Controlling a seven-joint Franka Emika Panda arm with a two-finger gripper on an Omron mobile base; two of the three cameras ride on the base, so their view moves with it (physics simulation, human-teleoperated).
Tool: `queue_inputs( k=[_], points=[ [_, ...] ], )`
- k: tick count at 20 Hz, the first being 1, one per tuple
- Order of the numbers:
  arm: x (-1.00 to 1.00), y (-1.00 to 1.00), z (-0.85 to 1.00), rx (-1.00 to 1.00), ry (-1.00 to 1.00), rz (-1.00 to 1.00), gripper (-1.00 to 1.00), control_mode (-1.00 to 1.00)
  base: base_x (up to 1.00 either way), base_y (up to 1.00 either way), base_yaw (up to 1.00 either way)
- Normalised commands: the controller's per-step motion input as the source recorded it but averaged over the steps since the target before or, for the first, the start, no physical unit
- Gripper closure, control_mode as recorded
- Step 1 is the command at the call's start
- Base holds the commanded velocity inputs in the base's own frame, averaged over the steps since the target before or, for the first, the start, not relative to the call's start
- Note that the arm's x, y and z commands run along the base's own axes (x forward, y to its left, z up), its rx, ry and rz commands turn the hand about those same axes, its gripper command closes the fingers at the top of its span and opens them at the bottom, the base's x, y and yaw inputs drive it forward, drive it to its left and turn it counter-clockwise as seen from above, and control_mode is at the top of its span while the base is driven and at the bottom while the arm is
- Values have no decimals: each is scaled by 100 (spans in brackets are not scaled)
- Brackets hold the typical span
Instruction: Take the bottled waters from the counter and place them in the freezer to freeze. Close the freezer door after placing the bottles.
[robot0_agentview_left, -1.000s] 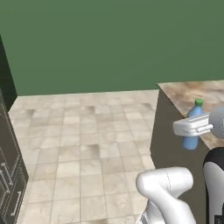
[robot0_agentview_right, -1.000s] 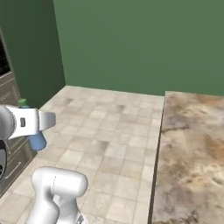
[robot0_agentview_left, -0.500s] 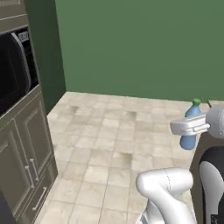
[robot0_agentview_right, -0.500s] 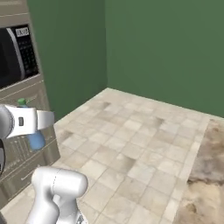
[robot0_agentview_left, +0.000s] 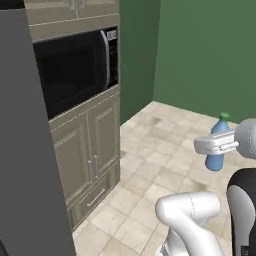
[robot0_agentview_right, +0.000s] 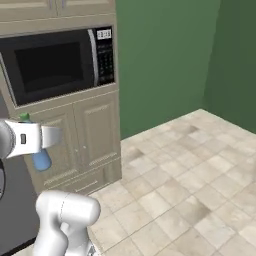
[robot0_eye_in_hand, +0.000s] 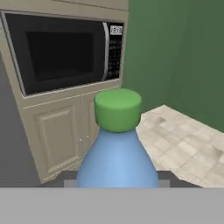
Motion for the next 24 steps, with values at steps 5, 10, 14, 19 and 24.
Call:
queue_inputs(
  k=[5, 10, 14, 19, 24],
  points=[
    [0, 0, 0, 0, 0, 0, 100, 100, 0, 0, 75],
    [0, 0, 0, 0, 0, 0, 100, 100, 6, -3, 76],
    [0, 0, 0, 0, 0, 0, 100, 100, 19, -19, 74],
    [0, 0, 0, 0, 0, 0, 100, 100, -2, 12, 48],
    [0, 0, 0, 0, 0, 0, 100, 100, -1, 48, 19]
  ],
)
